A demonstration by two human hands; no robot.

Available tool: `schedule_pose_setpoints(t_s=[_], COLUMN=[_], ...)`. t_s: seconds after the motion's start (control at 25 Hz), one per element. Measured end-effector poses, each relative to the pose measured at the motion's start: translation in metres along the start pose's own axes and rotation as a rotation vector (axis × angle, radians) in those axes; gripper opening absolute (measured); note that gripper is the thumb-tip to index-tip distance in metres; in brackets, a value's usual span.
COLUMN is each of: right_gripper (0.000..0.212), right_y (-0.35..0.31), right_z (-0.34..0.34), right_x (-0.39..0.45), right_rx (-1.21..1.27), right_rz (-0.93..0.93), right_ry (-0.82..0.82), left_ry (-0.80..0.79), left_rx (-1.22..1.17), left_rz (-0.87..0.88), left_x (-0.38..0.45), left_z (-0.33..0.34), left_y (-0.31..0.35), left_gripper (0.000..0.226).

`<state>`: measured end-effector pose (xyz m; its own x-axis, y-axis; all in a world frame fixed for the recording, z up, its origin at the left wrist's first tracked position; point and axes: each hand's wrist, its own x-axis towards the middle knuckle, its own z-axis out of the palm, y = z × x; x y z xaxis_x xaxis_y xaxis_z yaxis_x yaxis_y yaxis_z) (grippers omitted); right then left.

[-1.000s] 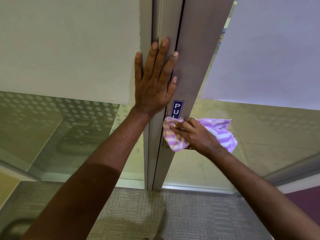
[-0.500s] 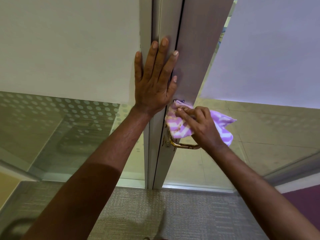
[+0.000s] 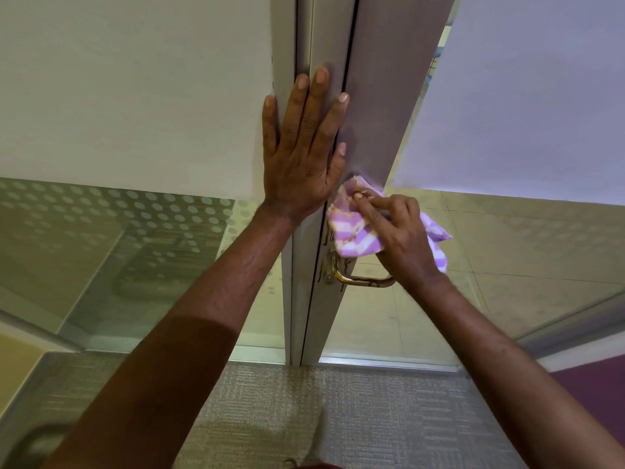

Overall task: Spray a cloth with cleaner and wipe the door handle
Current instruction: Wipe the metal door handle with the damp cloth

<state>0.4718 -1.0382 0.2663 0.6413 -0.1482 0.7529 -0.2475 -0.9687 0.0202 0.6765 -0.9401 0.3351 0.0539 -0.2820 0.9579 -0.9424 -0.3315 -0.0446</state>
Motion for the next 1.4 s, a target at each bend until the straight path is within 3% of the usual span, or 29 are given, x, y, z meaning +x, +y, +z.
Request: schedule_pose_setpoints(t_s=[0.24, 0.32, 0.44, 0.52, 0.72, 0.88, 1.08, 1.16, 1.28, 1.4], right_gripper=[0.055, 0.054, 0.058, 0.065, 0.077, 0.066, 0.057, 0.065, 0.084, 0.082], right_y=[-0.005, -0.004, -0.007, -0.020, -0.033, -0.023, -0.009, -0.018, -0.031, -0.023], right_z=[0.009, 0.006, 0.004, 0.011, 0.028, 0.022, 0.008, 0.016, 0.027, 0.027], right_x=[-0.018, -0.006, 0.017, 0.022, -0.009, -0.023, 0.019, 0.018, -0.006, -0.022], right_rx=[-0.110, -0.110, -0.152, -0.180, -0.177, -0.182, -0.163, -0.178, -0.164, -0.182], right_rz=[-0.285, -0.248, -0.065, -0.032, -0.099, -0.246, -0.072, -0.058, -0.144, -0.291], right_ry=[-0.302, -0.237, -0.014, 0.014, -0.216, -0.428, -0.035, -0.014, -0.207, -0.447], left_ry=[0.017, 0.002, -0.019, -0.018, -0.011, -0.017, -0.045, -0.045, -0.036, -0.032], left_rx=[0.036, 0.042, 0.033, 0.028, 0.023, 0.031, 0.068, 0.066, 0.064, 0.058], left_rz=[-0.004, -0.005, -0.012, -0.011, -0.014, -0.032, -0.017, -0.020, -0.018, -0.026], left_x=[0.001, -0.001, -0.002, -0.002, -0.002, -0.001, -0.001, -0.002, -0.002, -0.001], left_z=[0.001, 0.001, 0.002, 0.003, 0.002, 0.000, -0.003, -0.002, -0.001, -0.002], left_y=[0.000, 0.001, 0.001, 0.001, 0.000, 0.002, 0.003, 0.004, 0.002, 0.002], left_gripper=[0.051, 0.052, 0.054, 0.055, 0.055, 0.054, 0.055, 0.056, 0.056, 0.055])
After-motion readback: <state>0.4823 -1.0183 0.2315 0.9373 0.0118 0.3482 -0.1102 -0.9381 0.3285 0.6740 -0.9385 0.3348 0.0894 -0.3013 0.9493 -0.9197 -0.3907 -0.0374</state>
